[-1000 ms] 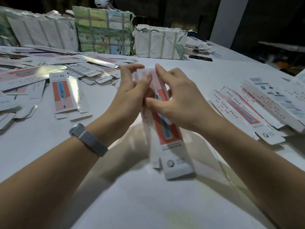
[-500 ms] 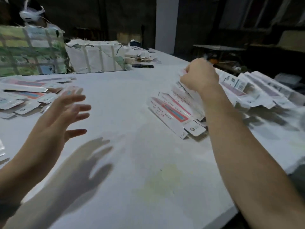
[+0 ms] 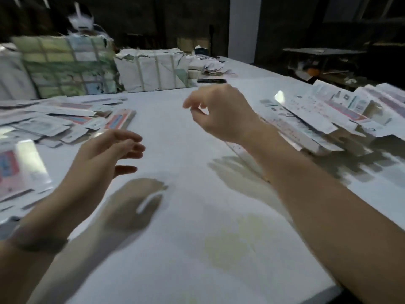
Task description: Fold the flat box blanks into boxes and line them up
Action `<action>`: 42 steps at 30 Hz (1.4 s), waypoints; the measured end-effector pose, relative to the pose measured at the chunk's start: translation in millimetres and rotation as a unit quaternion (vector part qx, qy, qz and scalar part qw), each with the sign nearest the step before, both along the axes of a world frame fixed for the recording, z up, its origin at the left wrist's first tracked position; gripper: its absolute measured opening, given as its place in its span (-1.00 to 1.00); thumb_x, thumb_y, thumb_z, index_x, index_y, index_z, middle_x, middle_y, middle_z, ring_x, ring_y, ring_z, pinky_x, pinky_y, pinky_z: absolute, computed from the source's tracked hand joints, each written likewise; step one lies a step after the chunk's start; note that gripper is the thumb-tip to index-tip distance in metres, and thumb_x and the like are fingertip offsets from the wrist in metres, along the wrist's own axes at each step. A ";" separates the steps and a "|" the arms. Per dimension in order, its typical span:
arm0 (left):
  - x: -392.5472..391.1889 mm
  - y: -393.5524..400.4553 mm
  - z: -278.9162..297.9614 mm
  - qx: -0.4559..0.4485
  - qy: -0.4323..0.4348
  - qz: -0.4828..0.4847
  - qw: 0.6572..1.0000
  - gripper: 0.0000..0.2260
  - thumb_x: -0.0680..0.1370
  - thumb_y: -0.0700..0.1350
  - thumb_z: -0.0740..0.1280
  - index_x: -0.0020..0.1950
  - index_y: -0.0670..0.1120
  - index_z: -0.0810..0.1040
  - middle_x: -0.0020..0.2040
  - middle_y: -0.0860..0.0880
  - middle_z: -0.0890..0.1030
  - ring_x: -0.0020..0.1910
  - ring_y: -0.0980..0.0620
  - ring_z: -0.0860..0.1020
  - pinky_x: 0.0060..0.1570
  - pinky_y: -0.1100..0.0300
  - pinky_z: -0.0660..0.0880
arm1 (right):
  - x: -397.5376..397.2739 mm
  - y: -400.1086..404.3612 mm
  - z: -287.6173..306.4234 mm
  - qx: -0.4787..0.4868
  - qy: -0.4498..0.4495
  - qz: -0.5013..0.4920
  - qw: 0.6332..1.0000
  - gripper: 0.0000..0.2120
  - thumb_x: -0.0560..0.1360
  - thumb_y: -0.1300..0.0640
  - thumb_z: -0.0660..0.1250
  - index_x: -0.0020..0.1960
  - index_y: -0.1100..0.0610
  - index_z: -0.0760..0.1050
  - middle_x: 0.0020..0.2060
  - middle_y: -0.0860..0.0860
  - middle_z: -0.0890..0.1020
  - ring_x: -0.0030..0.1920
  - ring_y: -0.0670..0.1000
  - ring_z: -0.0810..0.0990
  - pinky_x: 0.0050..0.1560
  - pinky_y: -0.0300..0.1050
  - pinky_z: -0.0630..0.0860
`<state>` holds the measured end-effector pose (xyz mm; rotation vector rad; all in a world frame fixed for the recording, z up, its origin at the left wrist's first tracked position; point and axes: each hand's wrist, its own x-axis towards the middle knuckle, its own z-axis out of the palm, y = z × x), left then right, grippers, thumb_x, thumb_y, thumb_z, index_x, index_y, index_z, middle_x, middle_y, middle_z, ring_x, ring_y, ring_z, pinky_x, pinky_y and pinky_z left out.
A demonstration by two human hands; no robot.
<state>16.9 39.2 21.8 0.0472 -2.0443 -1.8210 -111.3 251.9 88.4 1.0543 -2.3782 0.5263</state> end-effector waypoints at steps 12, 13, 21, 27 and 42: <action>12.8 -102.0 -5.3 -0.436 -0.337 0.343 0.761 -0.53 0.53 0.09 0.31 0.42 0.05 0.34 0.41 -0.19 0.37 0.41 -0.34 0.28 0.37 -0.23 0.26 | 51.5 -52.3 -57.6 0.087 0.000 0.183 0.979 -0.78 0.51 0.25 0.35 0.04 0.01 0.68 -0.15 -0.10 0.70 -0.12 0.09 0.62 -0.23 -0.04 0.49; 16.4 -108.4 -5.6 -0.424 -0.363 0.348 0.753 -0.50 0.52 0.09 0.31 0.42 0.03 0.30 0.42 -0.21 0.33 0.41 -0.39 0.26 0.39 -0.26 0.24 | 52.4 -53.2 -59.0 0.086 0.001 0.189 0.978 -0.78 0.50 0.26 0.36 0.04 0.01 0.68 -0.16 -0.10 0.70 -0.13 0.08 0.62 -0.24 -0.05 0.48; 14.4 -101.0 -2.3 -0.452 -0.307 0.327 0.771 -0.52 0.55 -0.15 0.30 0.46 -0.02 0.29 0.39 -0.22 0.33 0.31 -0.41 0.34 0.23 -0.13 0.35 | 54.6 -53.7 -63.8 0.048 -0.017 0.192 0.980 -0.80 0.51 0.22 0.37 0.05 -0.01 0.68 -0.21 -0.11 0.68 -0.29 -0.13 0.40 -0.21 -0.09 0.46; 20.6 -85.3 20.5 -0.397 -0.180 0.318 0.842 -0.17 0.34 -0.30 0.55 0.49 0.08 0.24 0.35 -0.16 0.25 0.14 -0.27 0.45 -0.08 0.00 0.52 | 59.7 -63.5 -63.7 -0.006 -0.053 0.194 0.979 -0.79 0.51 0.21 0.36 0.08 0.02 0.68 -0.26 -0.09 0.66 -0.36 -0.18 0.37 -0.13 -0.02 0.53; 16.7 11.6 31.3 0.181 -0.075 -0.076 0.978 -0.49 0.53 -0.50 0.15 0.29 0.00 0.52 -0.15 -0.06 0.72 -0.15 -0.01 0.72 -0.26 0.06 0.66 | 50.1 -66.3 -45.3 -0.287 -0.217 0.160 0.919 -0.76 0.59 0.00 0.32 0.17 -0.01 0.31 -0.29 -0.13 0.56 -0.32 -0.19 0.60 -0.28 -0.33 0.53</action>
